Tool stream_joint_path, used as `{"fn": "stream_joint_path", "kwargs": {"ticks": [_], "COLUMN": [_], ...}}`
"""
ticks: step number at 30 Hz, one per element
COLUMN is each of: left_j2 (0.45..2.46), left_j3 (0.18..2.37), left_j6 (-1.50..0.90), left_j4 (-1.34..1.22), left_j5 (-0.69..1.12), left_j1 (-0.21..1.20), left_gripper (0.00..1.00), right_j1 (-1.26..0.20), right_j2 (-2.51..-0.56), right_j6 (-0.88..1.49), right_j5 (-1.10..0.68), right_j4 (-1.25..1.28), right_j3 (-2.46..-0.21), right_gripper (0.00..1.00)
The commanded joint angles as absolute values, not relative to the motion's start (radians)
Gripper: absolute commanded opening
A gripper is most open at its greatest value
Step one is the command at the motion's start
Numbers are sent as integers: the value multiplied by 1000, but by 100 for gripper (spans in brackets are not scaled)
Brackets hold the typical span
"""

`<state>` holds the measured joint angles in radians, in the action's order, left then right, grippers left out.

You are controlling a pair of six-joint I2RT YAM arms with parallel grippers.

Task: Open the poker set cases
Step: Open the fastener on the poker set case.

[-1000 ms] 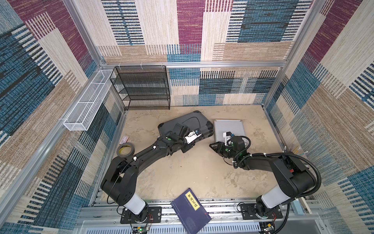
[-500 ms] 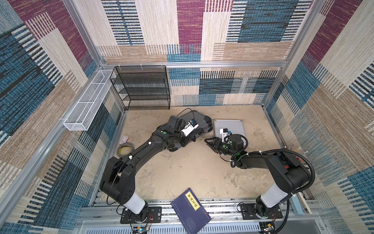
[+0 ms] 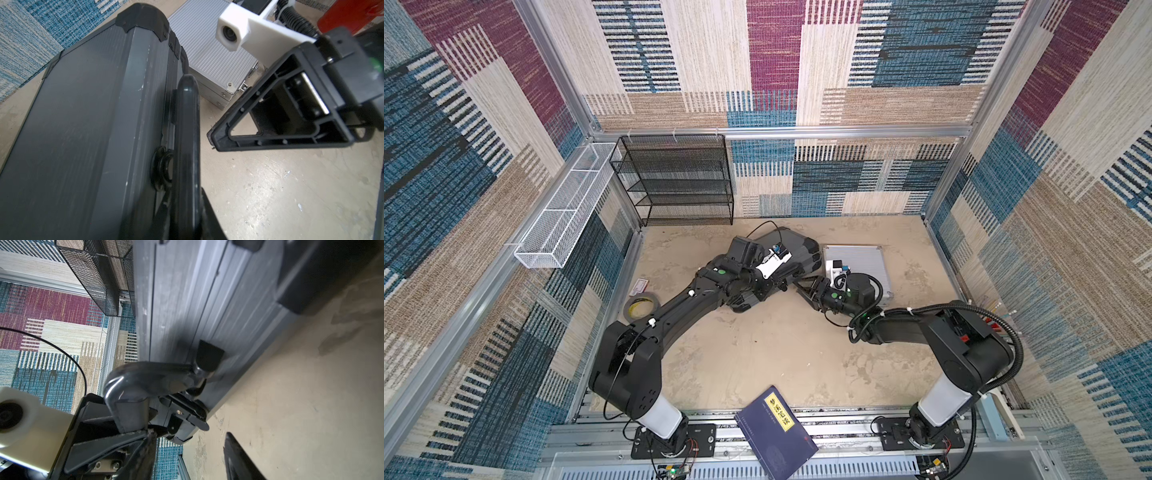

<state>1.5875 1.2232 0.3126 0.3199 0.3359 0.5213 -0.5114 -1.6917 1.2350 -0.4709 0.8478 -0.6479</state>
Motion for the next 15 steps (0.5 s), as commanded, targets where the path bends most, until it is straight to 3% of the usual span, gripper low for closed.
{"fn": "stream_joint_path", "kwargs": {"ticks": [1, 15], "left_j2": [1566, 1565], "left_j3": [1235, 1230], "left_j6": [243, 227], "left_j4": [203, 195], "left_j5": [439, 449], "left_j1": [525, 525], "left_gripper": [0, 0], "right_j1": [-519, -562], "right_j2": [-1702, -1717], "right_j6": [1249, 1272], "right_j5": [-466, -430], "right_j4": [849, 831], "right_j3": [-666, -685], "right_gripper": [54, 57]}}
